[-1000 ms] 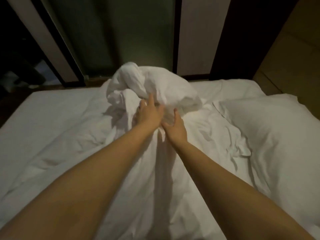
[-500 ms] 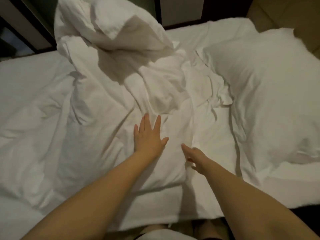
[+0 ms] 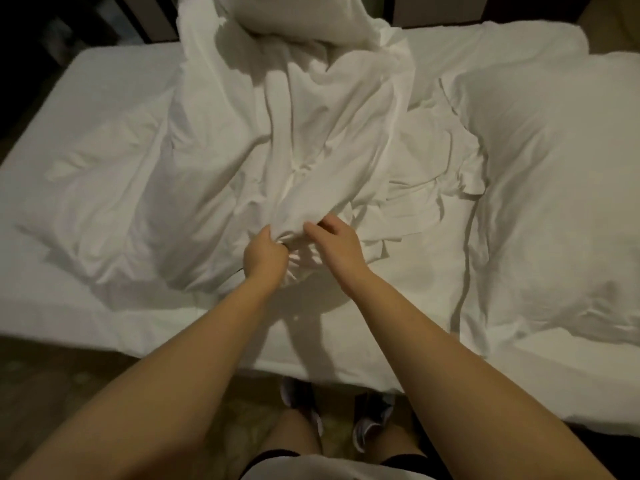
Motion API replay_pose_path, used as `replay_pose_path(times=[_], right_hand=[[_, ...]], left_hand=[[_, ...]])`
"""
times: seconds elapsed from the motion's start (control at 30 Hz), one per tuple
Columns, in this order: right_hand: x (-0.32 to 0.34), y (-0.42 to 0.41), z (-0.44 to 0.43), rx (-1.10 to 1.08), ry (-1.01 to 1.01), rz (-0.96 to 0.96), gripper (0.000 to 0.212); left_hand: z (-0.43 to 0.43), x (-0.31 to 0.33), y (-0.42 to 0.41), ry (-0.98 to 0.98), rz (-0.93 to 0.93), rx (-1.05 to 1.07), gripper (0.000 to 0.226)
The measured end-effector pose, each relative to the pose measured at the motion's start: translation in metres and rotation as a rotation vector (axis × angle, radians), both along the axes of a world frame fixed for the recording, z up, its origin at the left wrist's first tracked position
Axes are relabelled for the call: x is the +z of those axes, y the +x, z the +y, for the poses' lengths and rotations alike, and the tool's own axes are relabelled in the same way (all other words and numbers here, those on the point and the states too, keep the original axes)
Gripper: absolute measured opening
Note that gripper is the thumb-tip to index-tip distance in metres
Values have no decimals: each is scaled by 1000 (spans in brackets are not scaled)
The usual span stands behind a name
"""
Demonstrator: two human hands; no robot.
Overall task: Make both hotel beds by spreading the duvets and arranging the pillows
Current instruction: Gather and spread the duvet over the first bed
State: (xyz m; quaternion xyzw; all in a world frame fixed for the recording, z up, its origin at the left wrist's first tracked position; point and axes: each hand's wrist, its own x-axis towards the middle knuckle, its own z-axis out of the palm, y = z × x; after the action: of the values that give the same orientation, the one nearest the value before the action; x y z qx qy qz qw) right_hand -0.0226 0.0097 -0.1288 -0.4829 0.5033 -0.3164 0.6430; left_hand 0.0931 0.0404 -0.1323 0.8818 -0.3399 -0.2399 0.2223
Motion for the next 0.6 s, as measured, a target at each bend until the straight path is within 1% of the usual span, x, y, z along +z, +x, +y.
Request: replay_pose_path(times=[0.03,0.07,0.1,0.13,0.17,0.2,0.23,0.27,0.3,0.33,0.37,0.4,0.47,0.5,0.57,0.6], right_hand=[[-6,-2,1,-8,-73,73,30],[-15,-4,2,-11,-105,155,46],[-15,-6,6,-7,-82,232,66],[-20,-8,9,-8,-17,260,87],[-24,-9,11,14,49,234,104],[-26,-11,13,61,96,180,115],[-23,-12,17,138,118,147,116],[-16,-14,23,248,114,161,105],[-8,-13,30,356,98,224,91],[-7,-11,37,423,57,307,81],[-7,-7,44,446,0,389,75],[-3,0,52,439,-48,433,66],[10,23,69,382,-142,443,46],[15,37,78,356,-186,443,41],[28,66,96,301,-227,426,36],[35,78,107,277,-241,411,35]], left_hand=[[2,4,5,-21,42,34,36],[4,7,8,-37,70,43,34],[8,12,11,-51,79,26,33],[12,15,14,-62,82,-5,33],[16,18,17,-66,84,-31,33],[19,21,20,-64,88,-49,33],[23,24,25,-65,102,-61,34],[25,27,28,-75,117,-74,36],[27,31,35,-83,126,-85,39],[30,36,41,-88,120,-98,43],[33,42,49,-109,121,-90,43],[39,50,57,-162,139,-70,44],[51,69,76,-323,209,1,44],[57,79,86,-393,255,45,42],[72,97,105,-452,295,78,36],[81,103,115,-443,265,67,36]])
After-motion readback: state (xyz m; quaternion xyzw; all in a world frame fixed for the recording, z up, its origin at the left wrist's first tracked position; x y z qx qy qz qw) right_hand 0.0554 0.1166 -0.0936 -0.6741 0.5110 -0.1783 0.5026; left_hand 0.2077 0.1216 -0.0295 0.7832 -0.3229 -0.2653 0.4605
